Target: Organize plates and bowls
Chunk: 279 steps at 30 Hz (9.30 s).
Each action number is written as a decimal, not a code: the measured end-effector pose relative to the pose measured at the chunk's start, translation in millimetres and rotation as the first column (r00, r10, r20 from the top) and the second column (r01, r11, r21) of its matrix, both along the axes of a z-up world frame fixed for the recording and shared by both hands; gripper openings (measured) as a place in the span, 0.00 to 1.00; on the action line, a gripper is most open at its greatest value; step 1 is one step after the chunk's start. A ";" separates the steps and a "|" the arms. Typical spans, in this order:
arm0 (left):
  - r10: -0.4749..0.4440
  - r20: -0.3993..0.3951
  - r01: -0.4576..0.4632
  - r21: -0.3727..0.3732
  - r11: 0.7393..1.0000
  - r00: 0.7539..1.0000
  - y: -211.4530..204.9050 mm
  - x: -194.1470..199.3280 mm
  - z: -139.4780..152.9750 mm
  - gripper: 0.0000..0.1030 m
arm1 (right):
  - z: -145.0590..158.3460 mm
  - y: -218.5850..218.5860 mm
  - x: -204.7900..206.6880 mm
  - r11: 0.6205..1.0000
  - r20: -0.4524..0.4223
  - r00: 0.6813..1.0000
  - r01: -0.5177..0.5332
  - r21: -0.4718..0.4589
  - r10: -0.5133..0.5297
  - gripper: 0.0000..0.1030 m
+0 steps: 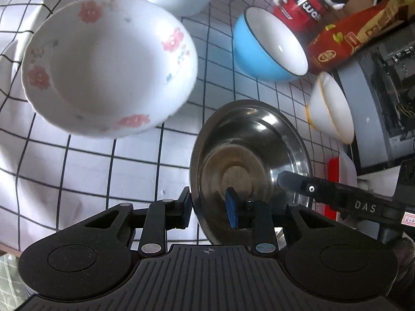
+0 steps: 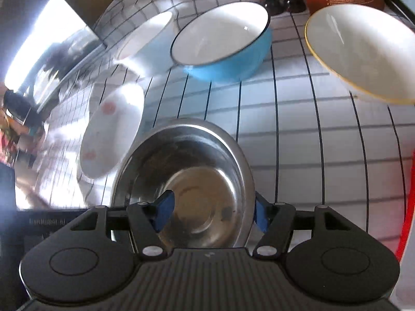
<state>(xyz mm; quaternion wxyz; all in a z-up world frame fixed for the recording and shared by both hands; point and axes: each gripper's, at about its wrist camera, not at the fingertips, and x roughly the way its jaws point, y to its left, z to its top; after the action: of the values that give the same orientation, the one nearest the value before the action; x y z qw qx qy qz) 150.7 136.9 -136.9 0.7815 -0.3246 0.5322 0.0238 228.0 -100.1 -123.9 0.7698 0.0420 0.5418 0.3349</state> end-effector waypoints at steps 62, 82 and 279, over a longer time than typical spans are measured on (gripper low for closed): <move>0.040 0.055 -0.044 0.064 0.997 0.998 200.6 9.8 -1.7 0.31 | -13.1 206.2 13.2 0.987 0.018 0.987 0.158 -0.005 -0.157 0.81; 0.034 0.374 -0.100 0.160 0.982 0.927 180.1 19.8 101.2 0.28 | 87.2 111.1 -13.9 0.963 0.507 0.846 0.250 -0.104 -0.165 0.97; 0.086 0.020 -0.088 0.097 0.991 0.996 71.2 232.0 36.5 0.21 | 28.8 80.7 224.5 0.976 0.209 0.974 0.125 -0.178 -0.086 0.53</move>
<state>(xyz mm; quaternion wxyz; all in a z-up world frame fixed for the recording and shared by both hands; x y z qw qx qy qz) 382.7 208.1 -100.4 0.7990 -0.3090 0.5095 0.0811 452.5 -19.3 -95.1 0.8377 -0.0366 0.4879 0.2427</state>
